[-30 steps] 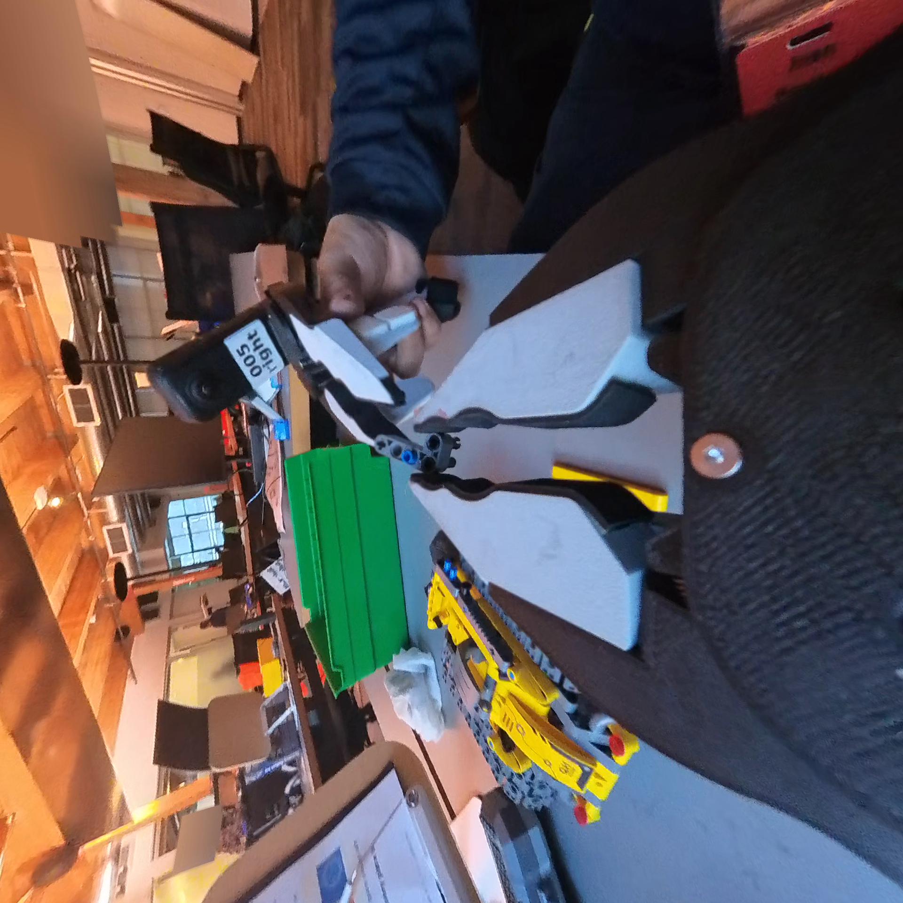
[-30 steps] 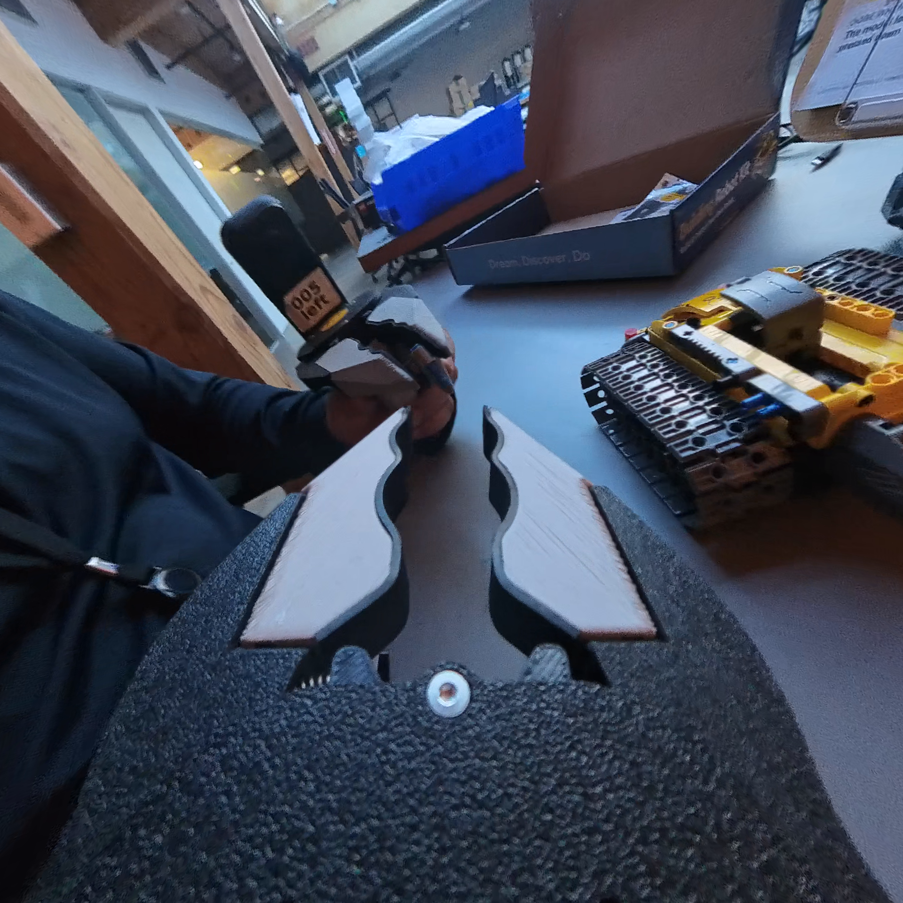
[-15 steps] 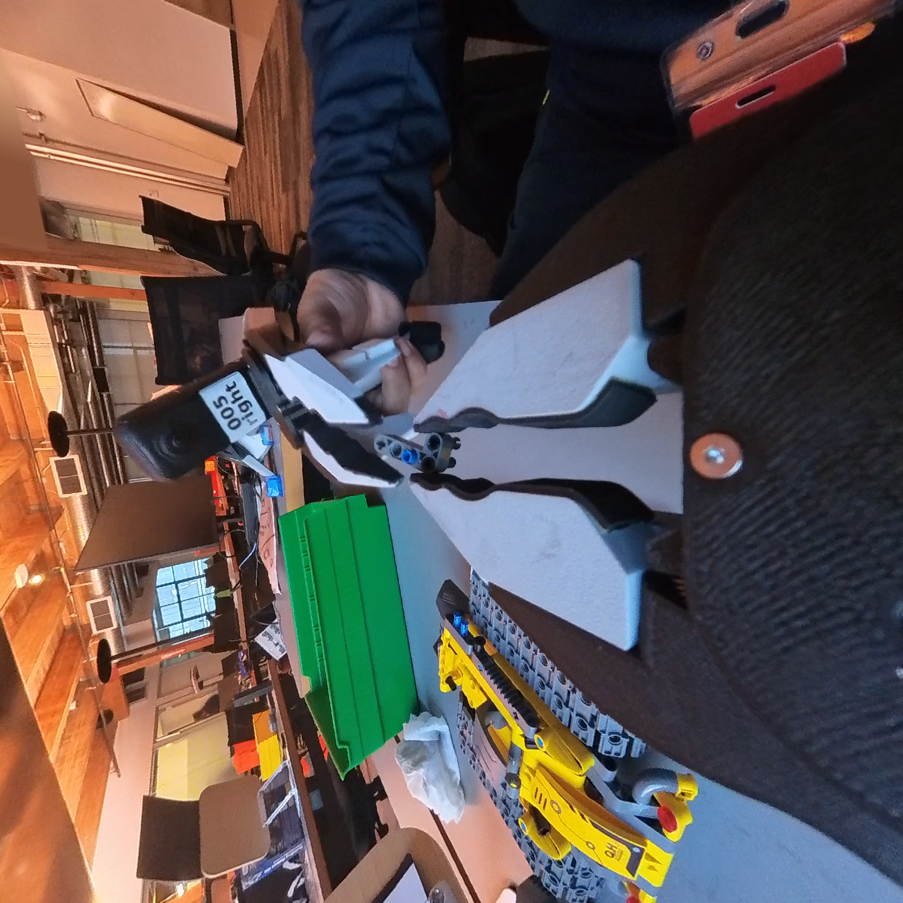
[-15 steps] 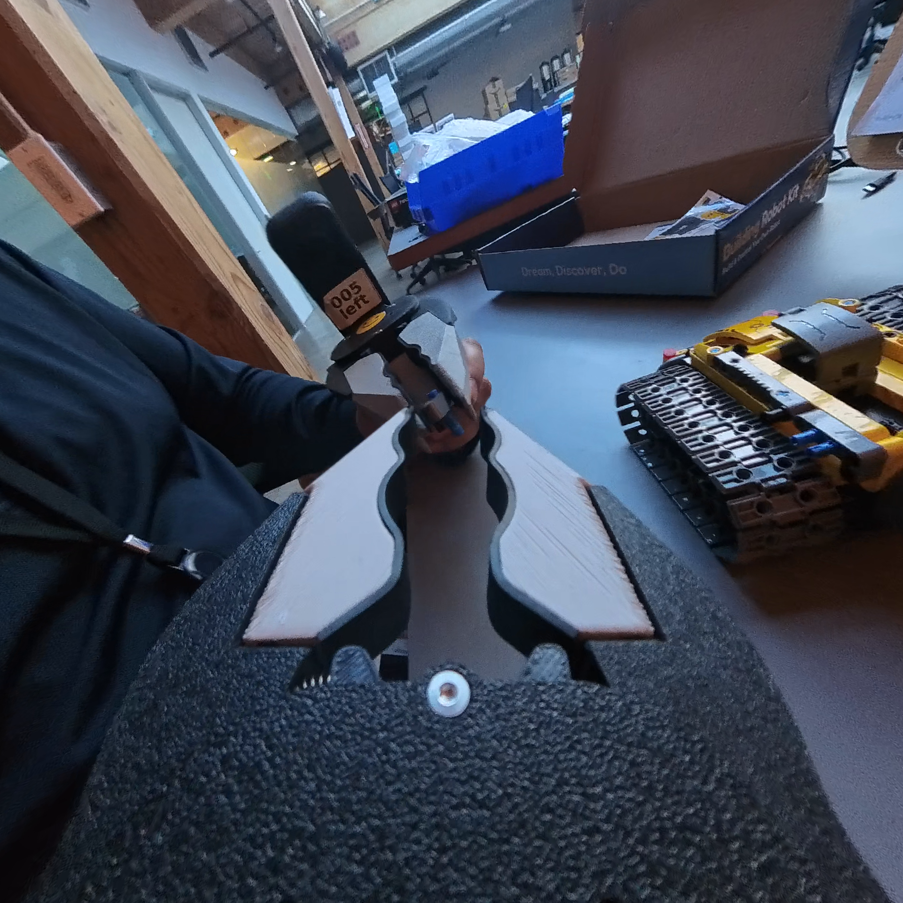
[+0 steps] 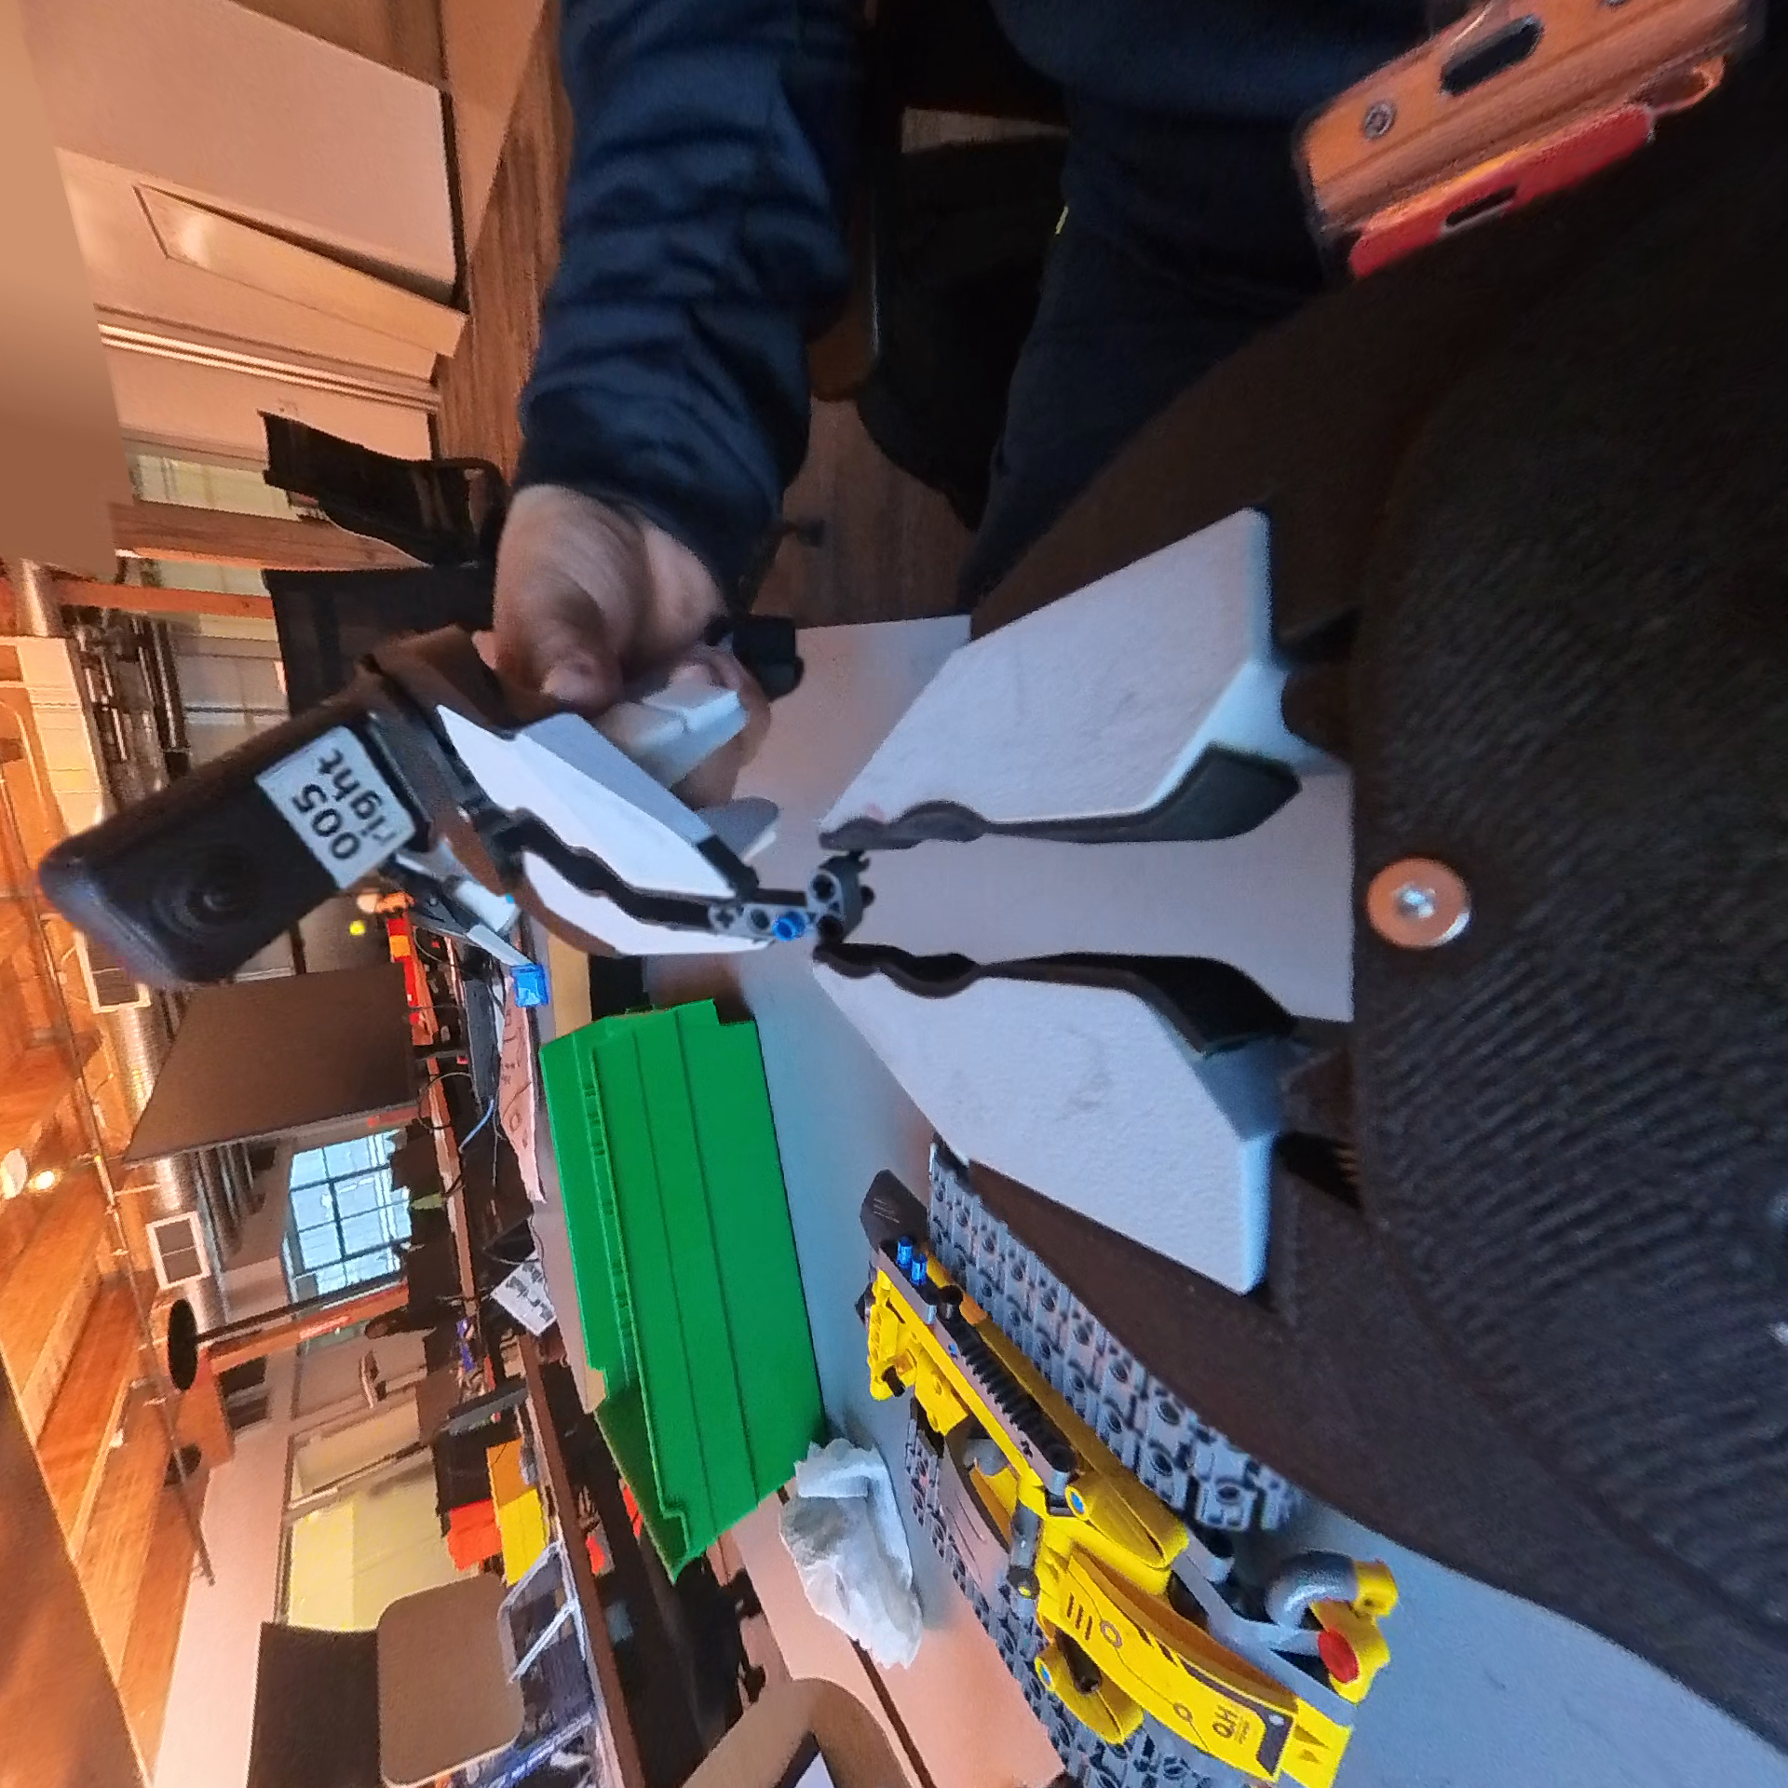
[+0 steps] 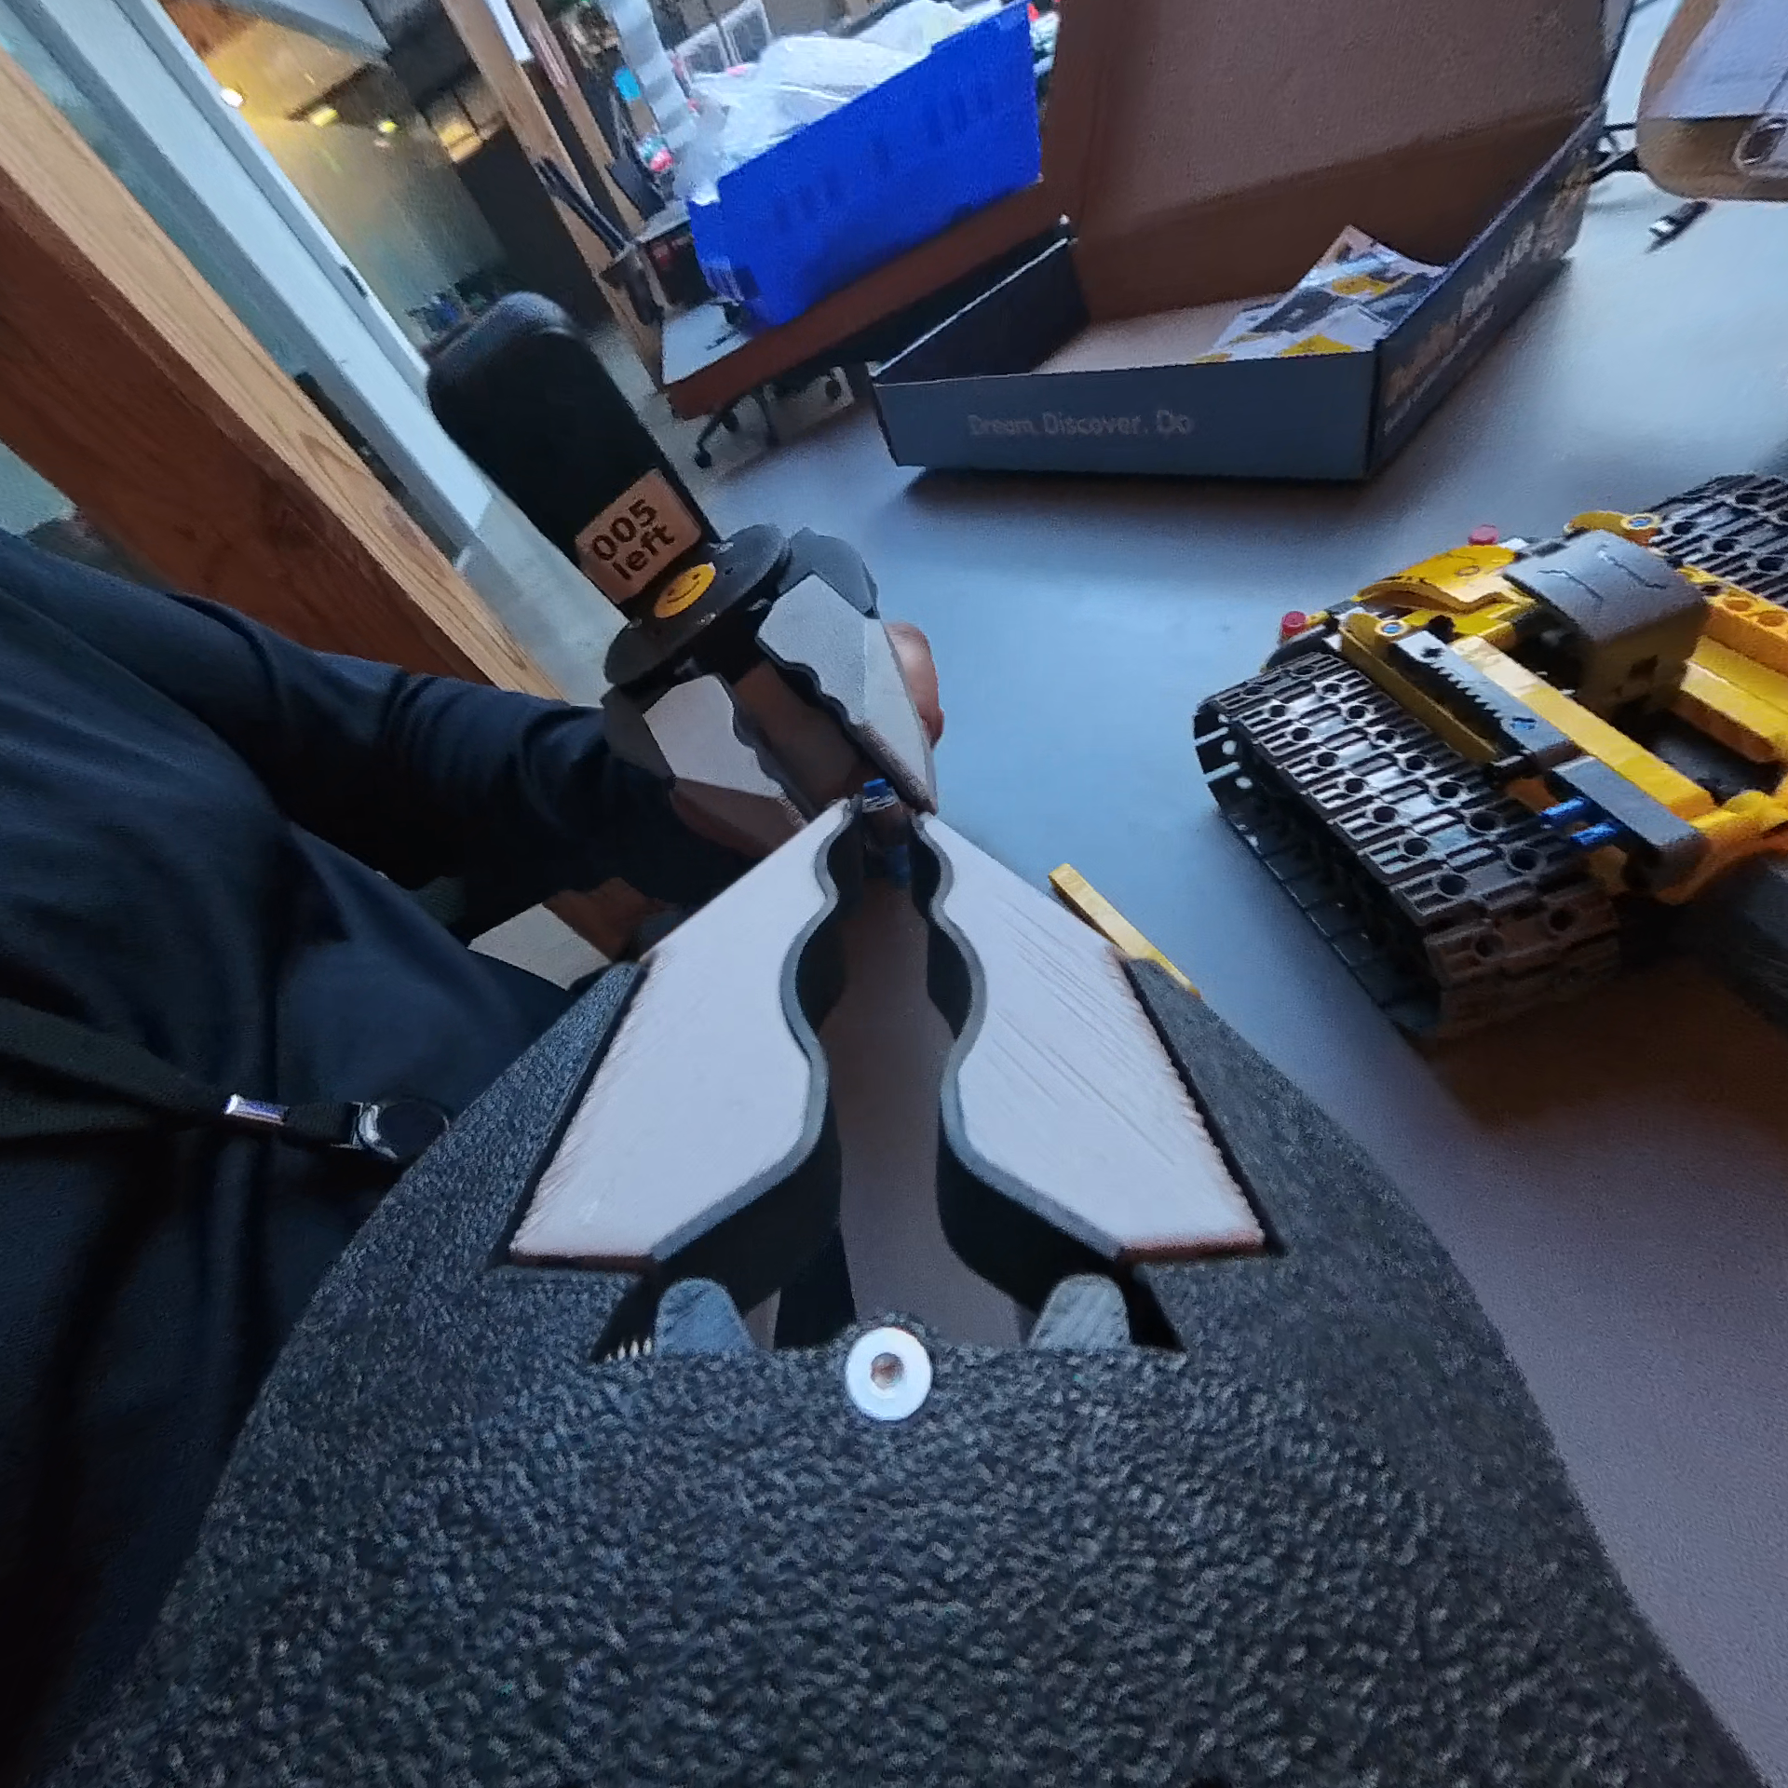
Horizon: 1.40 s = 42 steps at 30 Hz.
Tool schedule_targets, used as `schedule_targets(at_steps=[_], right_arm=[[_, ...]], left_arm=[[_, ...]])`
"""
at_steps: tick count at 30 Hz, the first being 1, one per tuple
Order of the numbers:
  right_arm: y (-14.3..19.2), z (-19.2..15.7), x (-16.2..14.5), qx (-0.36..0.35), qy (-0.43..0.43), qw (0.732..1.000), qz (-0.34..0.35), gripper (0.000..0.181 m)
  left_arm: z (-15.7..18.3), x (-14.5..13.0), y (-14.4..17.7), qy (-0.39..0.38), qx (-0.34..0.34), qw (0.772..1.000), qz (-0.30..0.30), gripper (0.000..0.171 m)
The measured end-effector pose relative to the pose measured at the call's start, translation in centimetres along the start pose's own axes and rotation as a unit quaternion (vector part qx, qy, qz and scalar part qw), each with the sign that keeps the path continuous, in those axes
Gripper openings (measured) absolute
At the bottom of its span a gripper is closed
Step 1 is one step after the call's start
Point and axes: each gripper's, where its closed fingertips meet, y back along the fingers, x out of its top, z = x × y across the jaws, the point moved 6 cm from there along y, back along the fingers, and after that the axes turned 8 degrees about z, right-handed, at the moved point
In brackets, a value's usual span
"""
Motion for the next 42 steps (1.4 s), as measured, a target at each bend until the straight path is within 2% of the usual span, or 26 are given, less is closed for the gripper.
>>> schedule_targets(at_steps=[7, 12, 16, 28, 31, 36, 42], right_arm=[[0.4, -0.1, 0.2, 0.002, -0.02, 1.0, 0.001, 0.008], [0.5, -0.4, -0.2, -0.014, 0.02, 0.999, -0.033, 0.007], [0.2, -1.2, 0.1, -0.007, 0.042, 0.999, -0.034, 0.007], [0.0, -1.9, 0.2, 0.014, 0.063, 0.997, -0.028, 0.008], [0.5, -1.9, 0.0, 0.023, 0.082, 0.996, -0.034, 0.014], [-0.1, -1.3, -0.4, -0.022, 0.129, 0.99, -0.048, 0.016], [-1.3, -1.2, -1.1, -0.033, 0.146, 0.987, -0.059, 0.011]], left_arm=[[0.0, 0.1, 0.0, 0.001, -0.002, 1.0, 0.005, 0.022], [0.2, 0.3, 0.1, 0.026, -0.028, 0.999, 0.022, 0.022], [0.5, 0.3, 0.1, 0.031, -0.045, 0.998, 0.02, 0.016], [0.6, 0.6, 0.5, 0.054, -0.068, 0.996, 0.036, 0.014], [0.2, 0.7, 0.7, 0.066, -0.06, 0.995, 0.049, 0.014], [-0.2, 0.8, 0.8, 0.078, -0.049, 0.994, 0.056, 0.014], [-0.1, 0.8, 0.7, 0.068, -0.042, 0.995, 0.051, 0.014]])
